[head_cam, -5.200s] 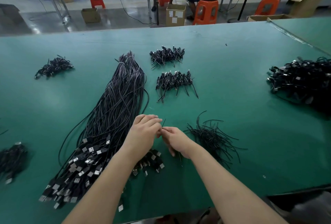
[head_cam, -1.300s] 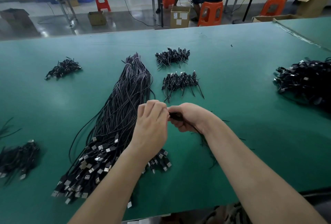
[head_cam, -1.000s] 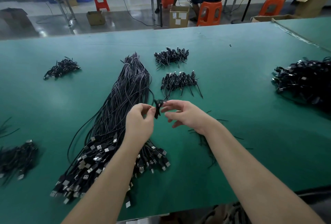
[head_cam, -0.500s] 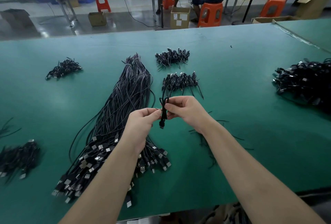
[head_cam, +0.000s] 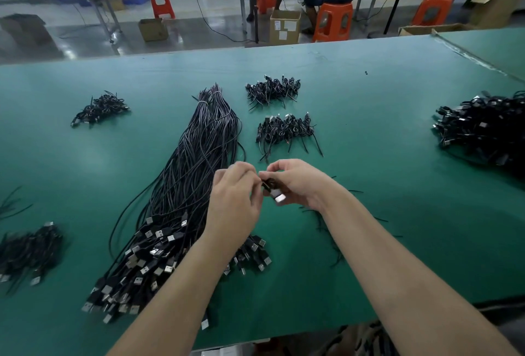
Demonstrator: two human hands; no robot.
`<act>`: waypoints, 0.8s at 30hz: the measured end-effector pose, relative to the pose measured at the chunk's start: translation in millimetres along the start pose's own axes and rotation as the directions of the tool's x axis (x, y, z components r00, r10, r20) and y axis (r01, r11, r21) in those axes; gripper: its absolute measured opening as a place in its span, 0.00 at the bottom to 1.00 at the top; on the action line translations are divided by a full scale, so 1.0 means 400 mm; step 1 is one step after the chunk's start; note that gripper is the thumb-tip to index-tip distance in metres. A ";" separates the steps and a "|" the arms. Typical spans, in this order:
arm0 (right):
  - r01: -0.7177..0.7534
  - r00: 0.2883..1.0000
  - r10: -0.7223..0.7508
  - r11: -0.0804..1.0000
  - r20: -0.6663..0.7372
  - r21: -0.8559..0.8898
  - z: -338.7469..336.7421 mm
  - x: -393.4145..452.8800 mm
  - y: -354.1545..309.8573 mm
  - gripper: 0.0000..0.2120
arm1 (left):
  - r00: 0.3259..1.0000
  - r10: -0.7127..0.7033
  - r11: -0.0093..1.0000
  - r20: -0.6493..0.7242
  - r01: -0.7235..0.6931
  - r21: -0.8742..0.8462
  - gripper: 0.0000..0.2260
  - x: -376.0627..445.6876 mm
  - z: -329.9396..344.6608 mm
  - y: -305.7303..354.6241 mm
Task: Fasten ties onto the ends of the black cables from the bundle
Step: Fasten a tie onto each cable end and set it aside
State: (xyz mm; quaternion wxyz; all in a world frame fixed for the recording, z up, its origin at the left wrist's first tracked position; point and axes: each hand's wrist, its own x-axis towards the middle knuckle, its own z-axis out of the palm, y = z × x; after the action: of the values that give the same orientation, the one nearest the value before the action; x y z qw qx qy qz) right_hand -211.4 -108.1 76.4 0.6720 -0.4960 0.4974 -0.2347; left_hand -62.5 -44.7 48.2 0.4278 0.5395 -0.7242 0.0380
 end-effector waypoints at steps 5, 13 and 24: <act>0.003 0.993 -0.013 0.996 0.121 0.087 -0.009 -0.003 0.011 0.06 | 0.992 -0.103 0.992 0.073 0.107 -0.064 0.07 -0.004 0.001 -0.007; 0.333 0.938 -0.346 0.903 0.001 -0.272 -0.025 0.003 0.038 0.06 | 0.658 -0.659 0.464 0.365 0.737 -0.490 0.09 0.023 -0.009 -0.023; 0.189 0.978 -0.187 0.982 0.093 -0.020 -0.015 0.003 0.008 0.04 | 0.958 -0.266 0.933 0.112 0.285 -0.220 0.10 0.013 -0.011 0.014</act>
State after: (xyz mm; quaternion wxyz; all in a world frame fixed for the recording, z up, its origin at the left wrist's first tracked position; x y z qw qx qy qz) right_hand -217.0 -110.3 72.9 0.6614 -0.5606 0.4206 -0.2671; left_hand -64.9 -44.0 56.5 0.4598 0.5826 -0.6575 -0.1295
